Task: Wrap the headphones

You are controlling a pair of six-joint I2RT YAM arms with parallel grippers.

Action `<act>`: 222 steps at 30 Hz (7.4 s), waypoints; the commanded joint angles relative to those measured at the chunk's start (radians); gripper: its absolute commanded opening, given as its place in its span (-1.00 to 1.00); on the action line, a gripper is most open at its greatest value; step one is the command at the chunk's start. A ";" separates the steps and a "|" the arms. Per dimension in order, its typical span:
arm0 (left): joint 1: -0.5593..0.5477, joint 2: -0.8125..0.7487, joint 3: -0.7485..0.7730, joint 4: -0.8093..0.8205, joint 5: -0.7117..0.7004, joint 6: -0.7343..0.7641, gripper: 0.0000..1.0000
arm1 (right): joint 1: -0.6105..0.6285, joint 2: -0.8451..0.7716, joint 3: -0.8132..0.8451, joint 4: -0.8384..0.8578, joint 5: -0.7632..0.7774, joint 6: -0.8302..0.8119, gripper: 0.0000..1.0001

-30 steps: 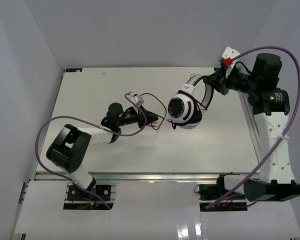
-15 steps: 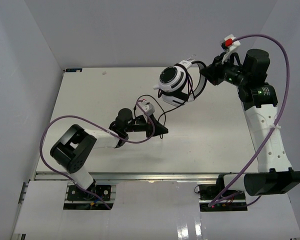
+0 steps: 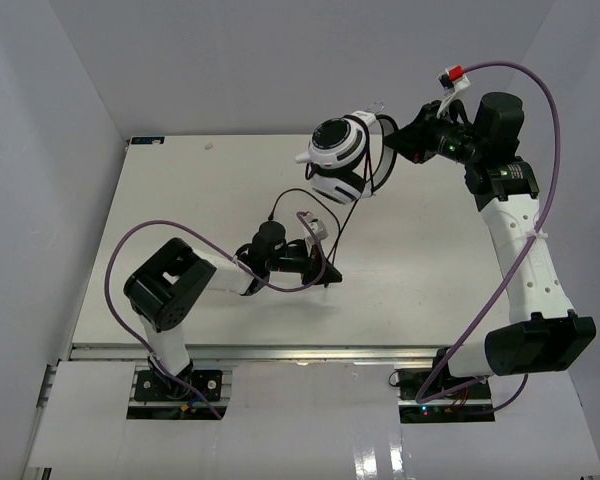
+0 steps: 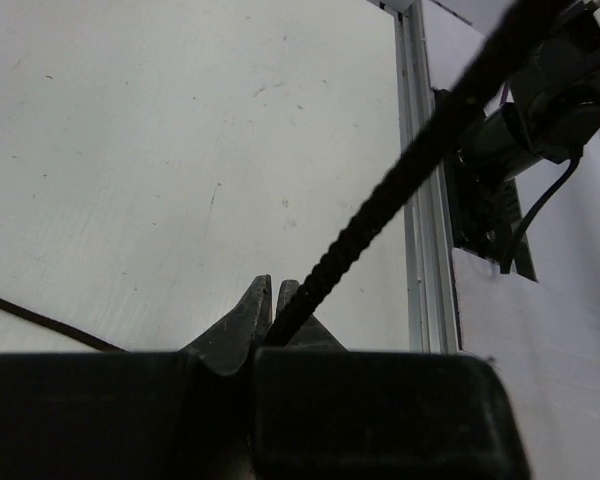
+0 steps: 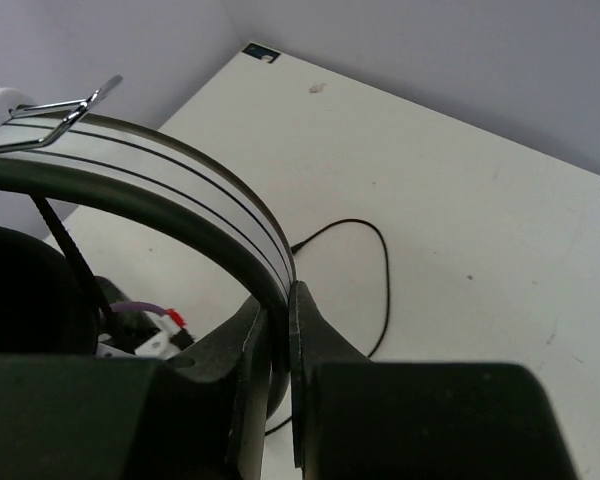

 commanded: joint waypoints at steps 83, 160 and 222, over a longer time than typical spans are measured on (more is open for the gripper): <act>-0.175 -0.136 0.191 0.074 -0.032 -0.715 -0.02 | 0.202 0.266 0.167 -0.076 0.855 0.116 -0.85; 0.215 -0.391 0.032 -0.575 -0.030 0.167 -1.00 | -0.267 -0.265 -0.068 0.208 -0.431 0.074 -0.85; -0.077 -0.406 0.368 -0.724 -0.625 -0.461 0.20 | 0.467 0.150 -0.131 0.164 1.198 -0.231 -0.85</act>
